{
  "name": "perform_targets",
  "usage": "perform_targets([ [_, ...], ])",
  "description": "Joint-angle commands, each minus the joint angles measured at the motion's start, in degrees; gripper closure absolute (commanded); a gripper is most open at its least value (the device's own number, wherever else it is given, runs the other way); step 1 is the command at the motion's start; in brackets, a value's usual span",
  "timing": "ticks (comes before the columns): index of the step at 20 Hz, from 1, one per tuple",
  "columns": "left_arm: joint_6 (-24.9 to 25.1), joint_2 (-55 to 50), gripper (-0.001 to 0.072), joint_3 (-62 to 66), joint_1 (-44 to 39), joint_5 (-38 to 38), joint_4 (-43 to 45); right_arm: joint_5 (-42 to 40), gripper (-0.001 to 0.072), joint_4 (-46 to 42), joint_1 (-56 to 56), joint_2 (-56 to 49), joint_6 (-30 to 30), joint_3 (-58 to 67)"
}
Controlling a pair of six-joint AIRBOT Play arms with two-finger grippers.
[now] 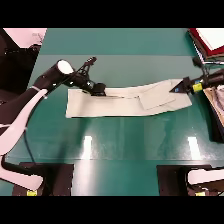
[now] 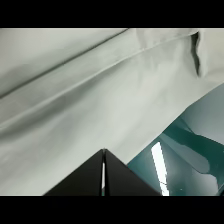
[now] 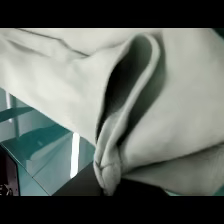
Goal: Fold the shirts.
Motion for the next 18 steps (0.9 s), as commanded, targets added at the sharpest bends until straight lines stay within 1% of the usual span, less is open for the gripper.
perform_targets([
  [1, -2.1, -8.8, 0.0685, 10.1, -4.2, 0.6, 1.2, 2.3, 0.0696, 0.2, 5.4, 4.0, 7.2, 9.0],
  [3, -2.1, -13.2, 0.0685, 13.4, -6.7, 1.7, 0.5, 2.5, 0.0697, 0.2, 9.9, 4.0, 9.9, 15.8],
  [7, -2.1, -18.5, 0.0685, 17.8, -10.0, 3.9, -0.9, 1.8, 0.0697, 0.0, 18.3, 3.5, 12.4, 25.9],
  [10, -3.8, -19.3, 0.0685, 18.5, -10.1, 7.4, -0.8, 3.9, 0.0696, 0.0, 22.9, 0.3, 14.2, 33.0],
  [11, -4.9, -19.3, 0.0684, 18.8, -9.8, 8.0, -0.8, 4.8, 0.0696, 0.0, 24.2, -1.4, 14.2, 35.3],
  [12, -4.9, -19.3, 0.0684, 19.0, -9.5, 8.0, -0.7, 5.1, 0.0696, 0.0, 25.2, -2.8, 14.2, 36.8],
  [15, -4.8, -19.1, 0.0685, 20.3, -8.0, 3.5, 0.0, 3.4, 0.0696, 0.0, 26.8, -3.7, 13.0, 33.6],
  [18, -4.8, -16.9, 0.0685, 20.5, -5.7, -0.5, 5.0, 3.0, 0.0697, -2.3, 28.0, -3.7, 10.3, 31.2],
])
